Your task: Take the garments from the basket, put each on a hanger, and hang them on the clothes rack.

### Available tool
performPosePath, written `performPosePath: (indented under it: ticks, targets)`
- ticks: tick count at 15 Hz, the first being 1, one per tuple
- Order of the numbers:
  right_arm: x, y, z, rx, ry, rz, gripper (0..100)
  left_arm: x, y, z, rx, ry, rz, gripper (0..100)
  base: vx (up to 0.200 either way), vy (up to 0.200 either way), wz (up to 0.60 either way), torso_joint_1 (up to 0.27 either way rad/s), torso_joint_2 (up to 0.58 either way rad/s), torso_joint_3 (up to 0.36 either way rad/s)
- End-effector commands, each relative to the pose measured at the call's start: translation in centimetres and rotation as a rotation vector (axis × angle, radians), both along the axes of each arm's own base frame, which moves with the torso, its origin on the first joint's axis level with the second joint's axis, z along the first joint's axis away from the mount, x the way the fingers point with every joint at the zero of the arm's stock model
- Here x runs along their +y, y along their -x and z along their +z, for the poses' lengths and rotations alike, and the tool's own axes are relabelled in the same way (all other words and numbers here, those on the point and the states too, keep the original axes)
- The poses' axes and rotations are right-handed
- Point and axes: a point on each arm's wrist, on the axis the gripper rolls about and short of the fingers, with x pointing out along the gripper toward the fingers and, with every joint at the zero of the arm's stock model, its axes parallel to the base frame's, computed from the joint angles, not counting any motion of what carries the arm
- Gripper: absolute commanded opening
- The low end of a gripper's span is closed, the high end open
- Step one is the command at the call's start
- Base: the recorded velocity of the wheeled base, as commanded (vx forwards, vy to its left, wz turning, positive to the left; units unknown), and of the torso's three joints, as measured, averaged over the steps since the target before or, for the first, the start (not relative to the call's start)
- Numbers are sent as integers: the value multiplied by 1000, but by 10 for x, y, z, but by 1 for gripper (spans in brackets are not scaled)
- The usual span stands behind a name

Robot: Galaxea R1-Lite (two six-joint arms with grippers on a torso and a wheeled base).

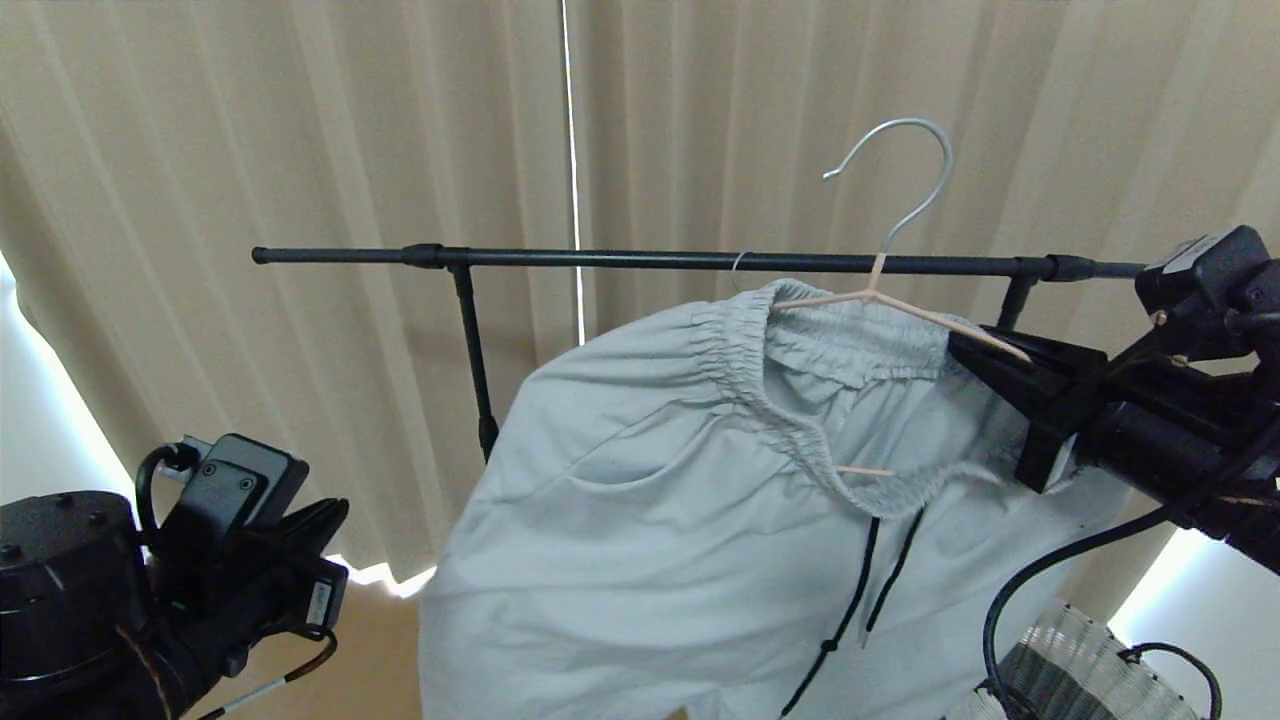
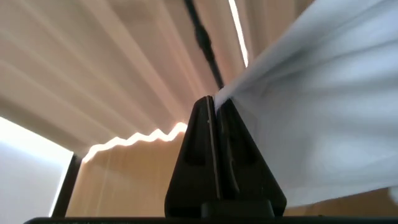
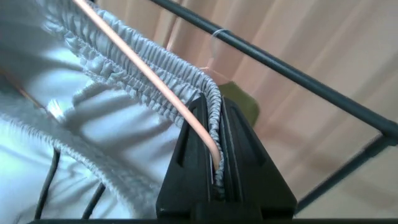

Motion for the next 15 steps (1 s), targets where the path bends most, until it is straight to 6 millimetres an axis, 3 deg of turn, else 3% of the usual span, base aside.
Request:
performPosePath:
  ticks: [1,2,3,8,12,15]
  targets:
    - [1,-1,1,-3,-1,3,0,-2,-1,3,-16,9,-9,0,0,0,0,0,0,0]
    - [1,-3,1,-2,1,3,0,-2,0,5,-22,10,-15,0,0,0,0,0,0,0]
    - [1,-3,1,-2,1,3,0,-2,0,5,-22,10,-15,100,0,0,0,0,0,0]
    - [0,-3,-1,5,5,-5,0,-8,12,16,-88,64,-120,100,0,0,0,0,0,0]
    - [-29,-7,-11,36,20,-140,0,4,41,24,-153,154,-140,100,0,0,0,0,0,0]
    - [-44,-6,-15,49,25,-207,0,8,51,22,-165,166,-139,100,0,0,0,0,0,0]
